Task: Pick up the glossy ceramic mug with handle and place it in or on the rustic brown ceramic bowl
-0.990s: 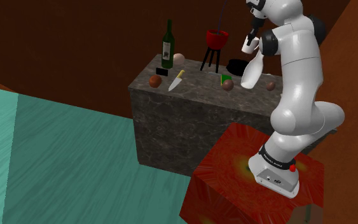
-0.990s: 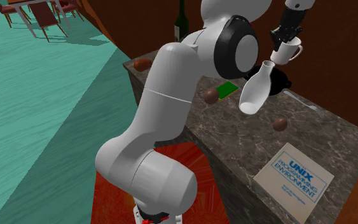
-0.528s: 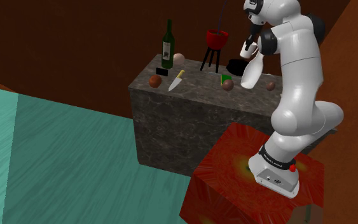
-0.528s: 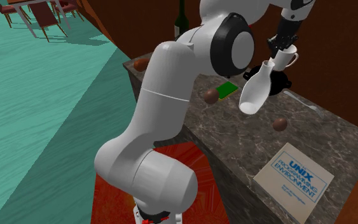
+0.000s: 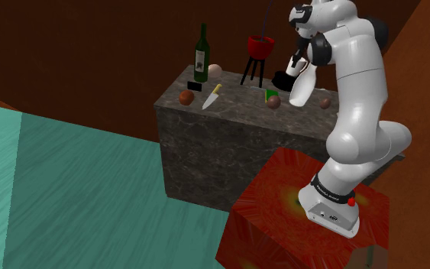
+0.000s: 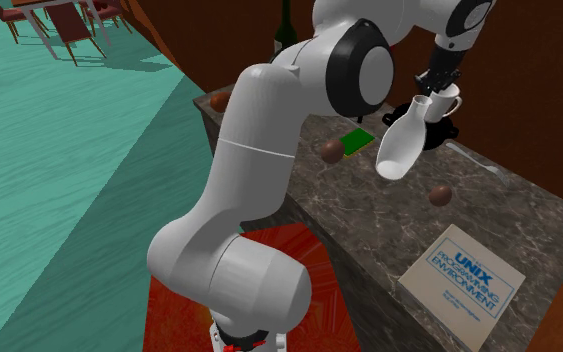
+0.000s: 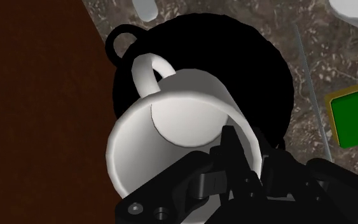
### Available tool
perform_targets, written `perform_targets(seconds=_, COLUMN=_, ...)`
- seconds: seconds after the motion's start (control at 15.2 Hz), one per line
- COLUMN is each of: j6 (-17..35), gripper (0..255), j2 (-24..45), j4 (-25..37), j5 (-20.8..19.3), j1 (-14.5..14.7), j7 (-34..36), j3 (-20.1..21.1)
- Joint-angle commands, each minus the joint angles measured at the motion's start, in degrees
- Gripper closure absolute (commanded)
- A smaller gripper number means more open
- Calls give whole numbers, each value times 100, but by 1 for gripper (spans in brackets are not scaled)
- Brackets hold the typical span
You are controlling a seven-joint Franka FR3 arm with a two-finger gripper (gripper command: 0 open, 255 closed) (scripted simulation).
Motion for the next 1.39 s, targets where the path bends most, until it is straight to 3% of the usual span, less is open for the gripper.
perform_targets(seconds=0.0, j6=168, gripper=255, j2=-1, j4=-179, j5=12, j1=47, j7=-28, j3=4)
perform_targets(seconds=0.53, j6=168, gripper=255, j2=-1, j4=-179, j5=12, j1=47, j7=-28, j3=4)
perform_targets(seconds=0.59, j6=167, gripper=0, j2=0, j4=-177, j5=12, j1=47, j7=-28, j3=4)
perform_targets(seconds=0.92, j6=167, gripper=0, j2=1, j4=-176, j5=12, j1=46, j7=-27, j3=4)
perform_targets(seconds=1.19, j6=-493, gripper=0, j2=-91, j4=450, j5=-57, j1=-96, j7=81, j3=-33)
perform_targets(seconds=1.32, j6=-492, gripper=0, j2=-93, j4=447, j5=-57, j1=-95, j7=81, j3=-34)
